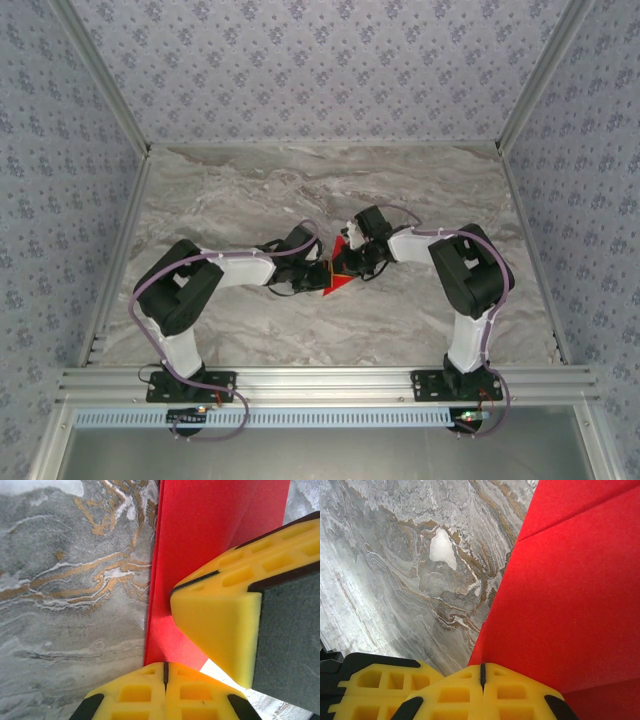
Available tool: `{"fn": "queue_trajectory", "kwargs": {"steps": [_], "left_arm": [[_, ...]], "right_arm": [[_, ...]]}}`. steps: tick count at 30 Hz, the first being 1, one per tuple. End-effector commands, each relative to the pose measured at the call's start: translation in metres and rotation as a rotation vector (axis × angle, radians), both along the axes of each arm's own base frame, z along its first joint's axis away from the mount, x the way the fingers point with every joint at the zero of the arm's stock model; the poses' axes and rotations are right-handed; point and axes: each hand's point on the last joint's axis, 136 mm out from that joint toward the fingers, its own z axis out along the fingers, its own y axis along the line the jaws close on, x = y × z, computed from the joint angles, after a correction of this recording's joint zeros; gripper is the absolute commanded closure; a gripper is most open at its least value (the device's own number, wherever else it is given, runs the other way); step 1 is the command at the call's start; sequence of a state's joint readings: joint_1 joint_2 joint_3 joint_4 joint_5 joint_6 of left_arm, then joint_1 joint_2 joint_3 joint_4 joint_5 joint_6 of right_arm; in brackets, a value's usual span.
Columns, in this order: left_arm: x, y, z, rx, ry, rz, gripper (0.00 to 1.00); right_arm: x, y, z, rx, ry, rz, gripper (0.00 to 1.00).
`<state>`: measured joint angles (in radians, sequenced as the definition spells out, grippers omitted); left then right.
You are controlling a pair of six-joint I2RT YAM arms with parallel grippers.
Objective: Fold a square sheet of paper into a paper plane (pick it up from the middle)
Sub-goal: Fourth fold the wing at the center of the table, then turn over the paper at the center of the table.
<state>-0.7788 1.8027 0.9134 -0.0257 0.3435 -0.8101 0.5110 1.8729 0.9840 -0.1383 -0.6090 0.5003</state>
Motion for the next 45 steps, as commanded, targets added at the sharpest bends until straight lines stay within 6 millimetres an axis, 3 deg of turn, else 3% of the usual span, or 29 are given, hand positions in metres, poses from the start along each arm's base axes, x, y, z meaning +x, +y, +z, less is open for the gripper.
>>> {"fn": "queue_trajectory", "kwargs": {"steps": [1, 10, 13, 14, 18, 22, 25, 29, 35, 39, 45], "left_arm": [[-0.029, 0.034, -0.037, 0.151, 0.128, 0.023, 1.00], [-0.046, 0.042, -0.048, 0.177, 0.201, -0.001, 1.00], [-0.047, 0.040, -0.047, 0.164, 0.203, -0.008, 1.00], [-0.046, 0.039, -0.045, 0.161, 0.197, -0.011, 1.00], [-0.037, 0.027, -0.035, 0.124, 0.169, -0.030, 1.00], [-0.018, 0.008, -0.015, 0.052, 0.120, -0.026, 0.96], [0.007, -0.010, 0.015, -0.026, 0.051, -0.020, 0.85], [0.040, -0.020, 0.058, -0.109, -0.059, 0.018, 0.67], [0.074, 0.015, 0.081, -0.003, -0.218, 0.127, 0.36], [0.090, 0.036, 0.089, 0.048, -0.274, 0.181, 0.23], [0.102, 0.054, 0.097, 0.055, -0.299, 0.239, 0.04]], "right_arm": [[0.000, -0.018, -0.021, -0.054, 0.027, -0.018, 1.00], [0.092, -0.075, -0.019, -0.068, -0.037, -0.211, 1.00], [0.110, -0.098, -0.020, -0.095, -0.031, -0.276, 1.00], [0.126, -0.105, -0.010, -0.094, -0.066, -0.301, 1.00], [0.142, -0.122, 0.008, -0.123, -0.088, -0.350, 1.00], [0.133, -0.113, 0.035, -0.094, -0.097, -0.350, 0.96], [0.114, -0.104, 0.045, -0.071, -0.075, -0.364, 0.89], [0.081, -0.094, 0.041, -0.033, -0.006, -0.392, 0.74], [0.066, -0.083, 0.048, 0.035, 0.047, -0.447, 0.56], [0.066, -0.071, 0.043, 0.020, 0.059, -0.436, 0.54], [0.067, -0.060, 0.026, -0.009, 0.099, -0.443, 0.54]]}}
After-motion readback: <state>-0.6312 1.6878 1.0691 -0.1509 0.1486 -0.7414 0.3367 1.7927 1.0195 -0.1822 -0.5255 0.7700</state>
